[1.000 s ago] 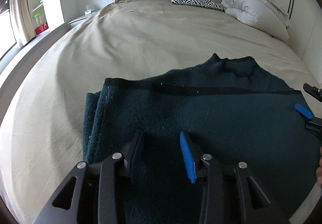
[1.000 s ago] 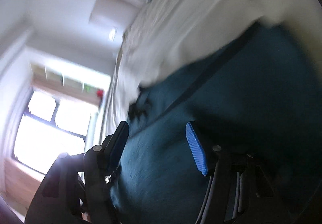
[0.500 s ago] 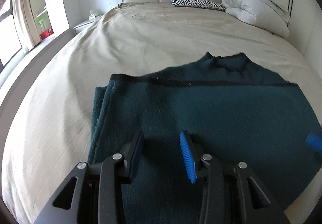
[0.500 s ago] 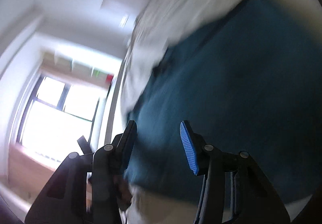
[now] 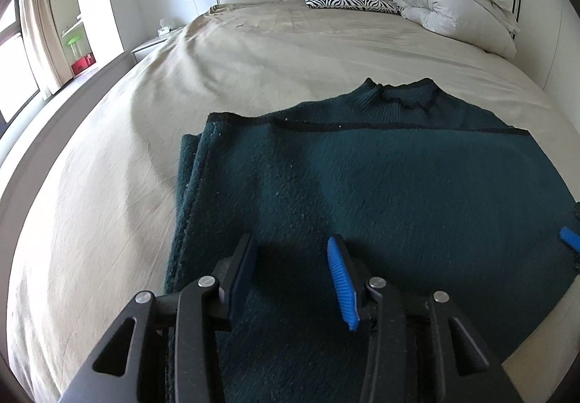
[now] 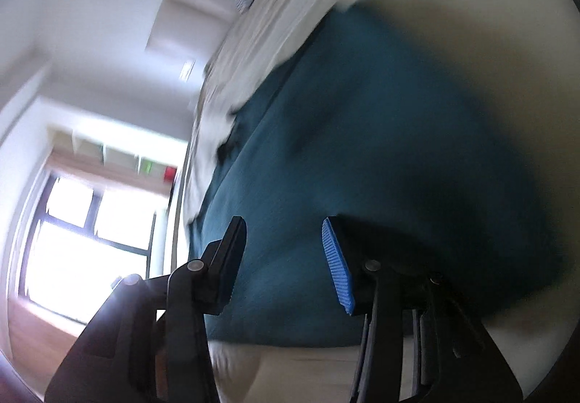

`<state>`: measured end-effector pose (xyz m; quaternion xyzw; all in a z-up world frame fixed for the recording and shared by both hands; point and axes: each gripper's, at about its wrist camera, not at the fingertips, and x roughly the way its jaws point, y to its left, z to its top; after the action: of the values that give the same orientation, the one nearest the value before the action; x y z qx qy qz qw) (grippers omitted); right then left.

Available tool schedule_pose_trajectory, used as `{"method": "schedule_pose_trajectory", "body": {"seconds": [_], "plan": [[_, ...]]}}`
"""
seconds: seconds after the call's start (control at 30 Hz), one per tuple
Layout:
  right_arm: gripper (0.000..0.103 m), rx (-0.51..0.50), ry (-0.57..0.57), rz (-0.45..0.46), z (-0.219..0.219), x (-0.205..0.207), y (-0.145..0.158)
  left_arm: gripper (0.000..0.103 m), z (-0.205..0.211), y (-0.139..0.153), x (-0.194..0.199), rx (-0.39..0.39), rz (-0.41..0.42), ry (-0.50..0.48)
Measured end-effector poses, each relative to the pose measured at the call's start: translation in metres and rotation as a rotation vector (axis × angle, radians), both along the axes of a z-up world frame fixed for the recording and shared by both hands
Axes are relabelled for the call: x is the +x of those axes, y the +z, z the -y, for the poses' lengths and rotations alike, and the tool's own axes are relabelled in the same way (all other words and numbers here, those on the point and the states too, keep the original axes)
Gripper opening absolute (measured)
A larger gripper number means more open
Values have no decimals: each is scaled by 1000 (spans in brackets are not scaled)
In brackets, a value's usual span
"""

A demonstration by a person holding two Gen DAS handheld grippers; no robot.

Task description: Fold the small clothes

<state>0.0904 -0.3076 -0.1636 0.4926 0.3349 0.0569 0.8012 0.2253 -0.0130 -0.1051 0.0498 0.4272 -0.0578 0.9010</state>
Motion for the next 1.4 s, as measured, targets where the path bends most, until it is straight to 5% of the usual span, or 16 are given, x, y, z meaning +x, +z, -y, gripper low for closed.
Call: {"method": "schedule_pose_trajectory", "body": {"seconds": [0.23,0.4,0.53,0.77,1.0,1.4], "plan": [[46,11,-127,-8,28,-35,7,46,-5,8,-13,-35,-6,19],[46,47,59,55,-22,-8,21,51,-7,17,-37,-68,25,1],[49,32,159,48,-55,21,15,52,-24,-4,-41,-69,-24,30],[49,44,-59,-8,-4,-22,-3,53,-51,5,-49,-154,-20,63],[64,103,-276,-14,27,-90,-1,59,-45,32,-56,-225,23,77],[64,276,-367,-16,20,-53,-27,59,18,17,-28,-367,-84,-47]]}}
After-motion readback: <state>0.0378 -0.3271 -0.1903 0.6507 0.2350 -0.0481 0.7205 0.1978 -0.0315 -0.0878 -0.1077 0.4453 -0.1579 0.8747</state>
